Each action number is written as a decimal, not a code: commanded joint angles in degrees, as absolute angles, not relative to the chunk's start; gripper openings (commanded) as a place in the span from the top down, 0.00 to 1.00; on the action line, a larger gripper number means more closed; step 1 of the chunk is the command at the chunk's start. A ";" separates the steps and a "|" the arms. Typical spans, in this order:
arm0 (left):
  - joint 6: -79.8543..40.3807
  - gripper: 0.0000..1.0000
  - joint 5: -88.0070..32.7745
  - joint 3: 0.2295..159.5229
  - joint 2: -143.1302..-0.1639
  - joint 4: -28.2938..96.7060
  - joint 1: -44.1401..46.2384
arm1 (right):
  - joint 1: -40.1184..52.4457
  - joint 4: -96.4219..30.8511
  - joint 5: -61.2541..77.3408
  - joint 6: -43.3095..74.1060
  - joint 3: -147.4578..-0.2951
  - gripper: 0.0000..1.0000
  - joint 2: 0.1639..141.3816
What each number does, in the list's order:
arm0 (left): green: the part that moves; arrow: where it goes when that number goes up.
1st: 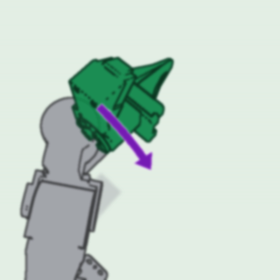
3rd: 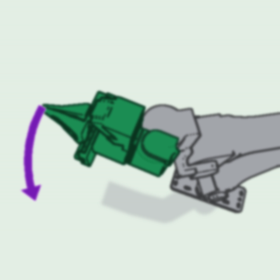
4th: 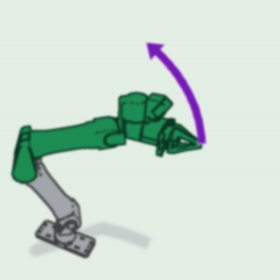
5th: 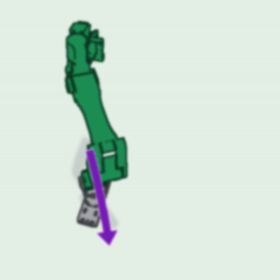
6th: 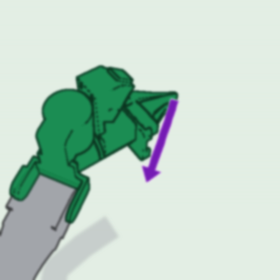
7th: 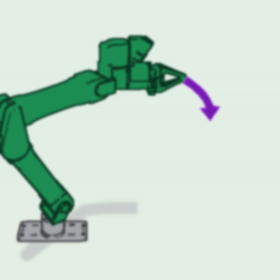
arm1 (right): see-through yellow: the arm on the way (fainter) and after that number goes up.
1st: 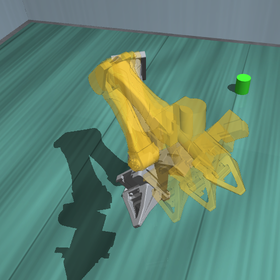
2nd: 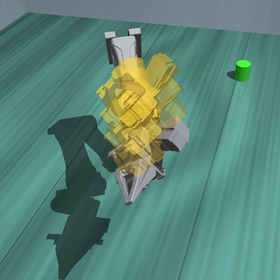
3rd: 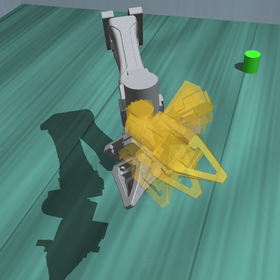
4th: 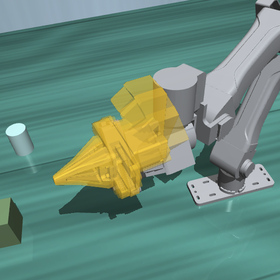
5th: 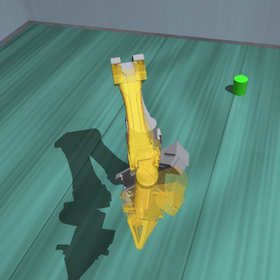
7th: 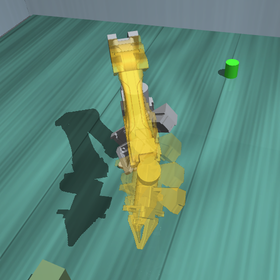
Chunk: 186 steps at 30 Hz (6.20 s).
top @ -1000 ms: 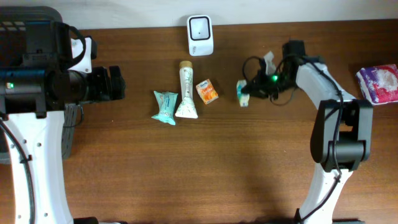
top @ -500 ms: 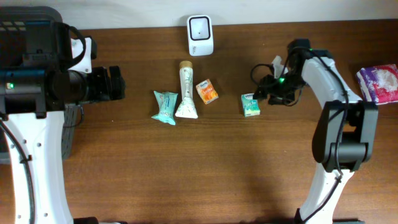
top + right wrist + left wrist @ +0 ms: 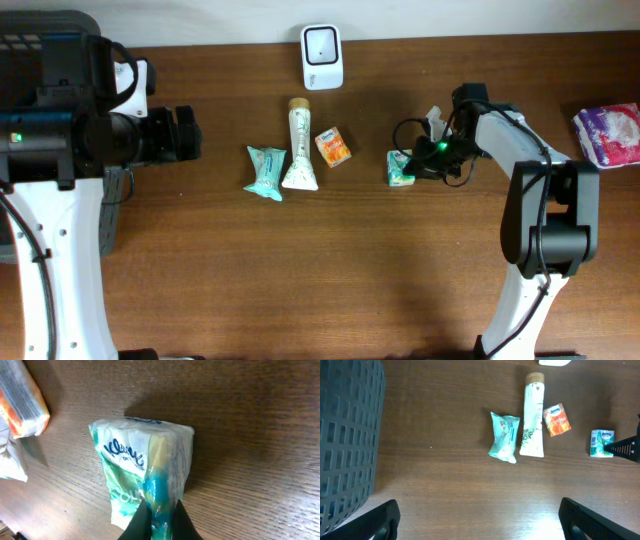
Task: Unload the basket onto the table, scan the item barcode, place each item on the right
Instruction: 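Grasp the green-white Kleenex pack with the right gripper and lift it, then hold the green-white Kleenex pack under the scanner with the right gripper, then place the green-white pack on the right side of the table, then grasp the orange Kleenex pack with the right gripper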
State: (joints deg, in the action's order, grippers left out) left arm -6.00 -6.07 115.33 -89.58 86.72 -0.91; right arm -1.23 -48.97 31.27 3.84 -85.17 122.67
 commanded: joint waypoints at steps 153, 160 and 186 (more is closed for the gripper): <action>-5.30 0.01 -6.66 115.37 -89.38 86.61 -0.80 | 17.69 -41.15 15.42 3.44 -101.67 0.45 131.63; -5.30 0.01 -6.66 115.37 -89.38 86.59 -0.80 | 17.67 -35.35 21.45 3.49 -101.62 0.46 132.55; -5.30 0.01 -6.66 115.37 -89.38 86.61 -0.80 | -0.71 -24.73 88.92 19.59 -102.65 0.96 133.75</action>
State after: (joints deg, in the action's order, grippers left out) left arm -6.00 -6.07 115.26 -89.58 86.70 -0.91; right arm -0.45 -24.99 86.94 18.81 -102.04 134.10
